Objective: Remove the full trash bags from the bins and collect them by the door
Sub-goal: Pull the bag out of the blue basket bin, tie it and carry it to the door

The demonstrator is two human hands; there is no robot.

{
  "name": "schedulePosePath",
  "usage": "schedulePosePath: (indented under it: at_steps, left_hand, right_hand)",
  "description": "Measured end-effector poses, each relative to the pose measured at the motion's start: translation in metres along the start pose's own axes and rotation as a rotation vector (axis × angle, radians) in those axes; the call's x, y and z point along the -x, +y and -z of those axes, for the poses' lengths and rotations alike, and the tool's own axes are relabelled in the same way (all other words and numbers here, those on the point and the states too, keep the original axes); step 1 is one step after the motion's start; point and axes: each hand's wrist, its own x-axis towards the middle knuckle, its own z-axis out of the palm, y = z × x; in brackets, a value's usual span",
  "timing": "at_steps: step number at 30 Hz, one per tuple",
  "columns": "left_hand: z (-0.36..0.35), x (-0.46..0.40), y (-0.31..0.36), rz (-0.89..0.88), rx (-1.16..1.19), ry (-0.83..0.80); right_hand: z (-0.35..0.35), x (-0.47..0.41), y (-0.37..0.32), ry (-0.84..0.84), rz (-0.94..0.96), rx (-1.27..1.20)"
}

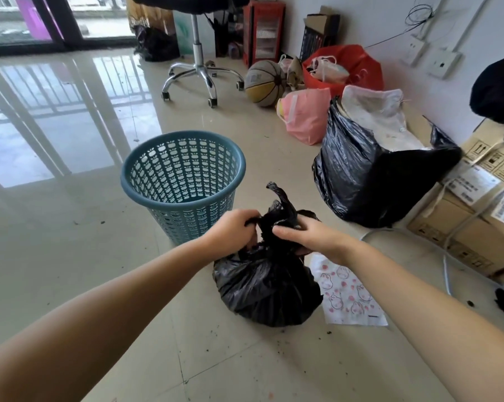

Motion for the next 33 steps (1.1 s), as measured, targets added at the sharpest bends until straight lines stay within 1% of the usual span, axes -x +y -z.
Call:
schedulePosePath:
  at_steps: [2,3,5,7,8,10,11,13,14,15,16,17,18,19,21,22,23,25,26,28,30,32,33]
  left_hand:
    - [0.013,-0.003,0.0,0.002,0.033,0.065]
    - [0.02,-0.004,0.002,-0.009,0.058,0.126]
    - [0.038,-0.005,0.01,-0.054,0.153,0.314]
    - [0.059,-0.007,0.019,-0.079,0.277,0.51]
    - [0.069,-0.007,0.024,-0.07,0.369,0.582]
    - [0.083,-0.005,0.032,-0.051,0.566,0.654]
    - [0.086,-0.004,0.036,-0.055,0.595,0.673]
    - [0.089,-0.001,0.043,-0.09,0.498,0.697]
    - [0.09,0.001,0.048,-0.13,0.454,0.697]
    - [0.089,0.003,0.055,-0.18,0.437,0.686]
    - [0.089,0.005,0.061,-0.23,0.451,0.661]
    - [0.087,0.007,0.069,-0.28,0.47,0.623]
    - [0.085,0.01,0.076,-0.327,0.469,0.576]
    - [0.082,0.013,0.083,-0.369,0.426,0.518]
    - [0.075,0.015,0.092,-0.438,0.217,0.381]
    - [0.07,0.016,0.095,-0.44,0.127,0.3]
    - [0.067,0.017,0.096,-0.41,0.101,0.209]
    - [0.066,0.017,0.092,-0.282,0.226,0.029]
    - [0.067,0.017,0.089,-0.224,0.306,-0.021]
    - [0.07,0.015,0.079,-0.166,0.344,-0.016]
    - [0.07,0.012,0.07,-0.149,0.255,0.061]
    - [0.065,0.011,0.064,-0.181,0.117,0.139]
    - [0.063,0.01,0.062,-0.205,0.077,0.145]
  right_hand:
    - [0.007,0.001,-0.011,0.096,0.09,-0.026]
    - [0.011,0.001,-0.018,0.158,0.132,-0.054]
    - [0.02,0.003,-0.034,0.263,0.212,-0.142]
    - [0.028,0.006,-0.054,0.319,0.291,-0.225]
    - [0.03,0.01,-0.064,0.333,0.33,-0.249]
    - [0.031,0.015,-0.078,0.376,0.428,-0.26]
    - [0.03,0.016,-0.082,0.432,0.478,-0.233]
    - [0.027,0.02,-0.088,0.545,0.544,-0.165]
    - [0.027,0.021,-0.091,0.525,0.574,-0.181]
    - [0.027,0.022,-0.093,0.442,0.595,-0.238]
    - [0.028,0.024,-0.096,0.318,0.581,-0.323]
    - [0.027,0.025,-0.097,0.183,0.528,-0.382]
    - [0.025,0.026,-0.097,0.091,0.457,-0.347]
    - [0.022,0.026,-0.096,0.033,0.398,-0.202]
    - [0.006,0.025,-0.092,-0.033,0.367,0.178]
    - [-0.003,0.024,-0.091,-0.044,0.366,0.243]
    - [-0.01,0.022,-0.09,-0.035,0.353,0.209]
    - [-0.015,0.018,-0.089,0.042,0.31,0.075]
    - [-0.014,0.016,-0.09,0.095,0.289,0.015]
    - [-0.006,0.012,-0.088,0.179,0.25,-0.101]
    - [0.0,0.01,-0.085,0.223,0.214,-0.196]
    - [0.001,0.007,-0.081,0.191,0.2,-0.239]
    - [0.0,0.006,-0.079,0.172,0.204,-0.242]
